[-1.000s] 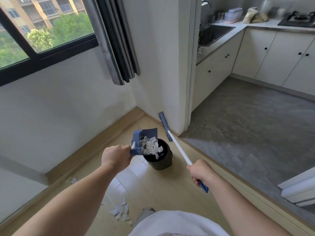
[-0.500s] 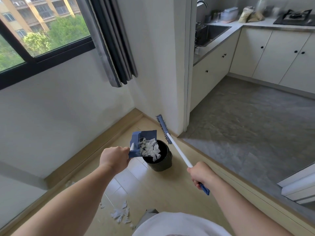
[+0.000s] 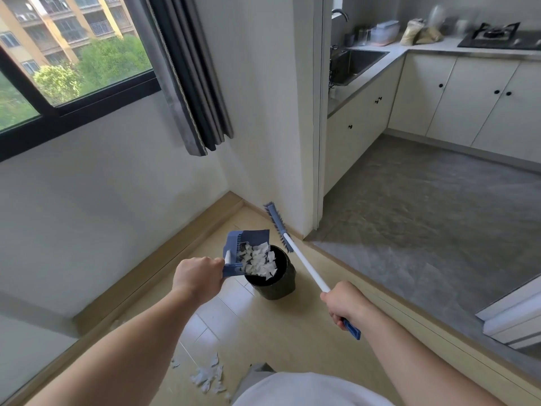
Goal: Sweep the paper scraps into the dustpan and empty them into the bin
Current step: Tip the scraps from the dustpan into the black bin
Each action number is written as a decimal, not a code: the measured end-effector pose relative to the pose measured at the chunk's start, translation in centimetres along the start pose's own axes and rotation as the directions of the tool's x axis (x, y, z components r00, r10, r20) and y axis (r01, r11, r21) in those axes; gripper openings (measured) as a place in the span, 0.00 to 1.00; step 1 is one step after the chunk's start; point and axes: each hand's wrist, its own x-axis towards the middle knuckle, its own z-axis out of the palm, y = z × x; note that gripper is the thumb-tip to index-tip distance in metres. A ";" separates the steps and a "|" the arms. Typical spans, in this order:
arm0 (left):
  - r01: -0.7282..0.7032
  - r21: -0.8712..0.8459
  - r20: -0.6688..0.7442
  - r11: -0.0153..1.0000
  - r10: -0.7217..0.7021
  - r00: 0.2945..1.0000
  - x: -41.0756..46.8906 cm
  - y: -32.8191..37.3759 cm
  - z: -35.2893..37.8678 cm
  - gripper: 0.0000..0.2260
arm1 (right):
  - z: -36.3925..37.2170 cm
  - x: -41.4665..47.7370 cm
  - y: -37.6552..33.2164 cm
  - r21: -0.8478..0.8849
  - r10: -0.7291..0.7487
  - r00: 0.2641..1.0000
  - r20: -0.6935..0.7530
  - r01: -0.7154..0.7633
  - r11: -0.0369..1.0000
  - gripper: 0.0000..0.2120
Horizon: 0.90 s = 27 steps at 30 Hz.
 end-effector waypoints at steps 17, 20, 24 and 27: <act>-0.030 0.036 -0.012 0.999 0.031 0.999 0.5 -1.0 0.3 0.12 | 0.9 -0.4 -0.2 0.012 -0.004 1.000 -0.009 0.004 1.000 0.09; -0.049 0.048 -0.003 0.998 0.049 0.999 0.6 -0.9 0.2 0.11 | 0.9 -0.5 -0.4 -0.003 -0.002 1.000 -0.014 0.002 1.000 0.10; -0.014 0.025 -0.019 1.000 0.015 1.000 0.9 -1.1 0.2 0.13 | 1.0 -0.4 -0.5 -0.008 0.001 1.000 -0.014 -0.001 1.000 0.11; -0.027 0.029 -0.022 0.999 0.028 0.999 1.0 -1.1 0.2 0.12 | 1.1 -0.3 -0.7 -0.017 -0.002 1.000 -0.020 0.002 1.000 0.11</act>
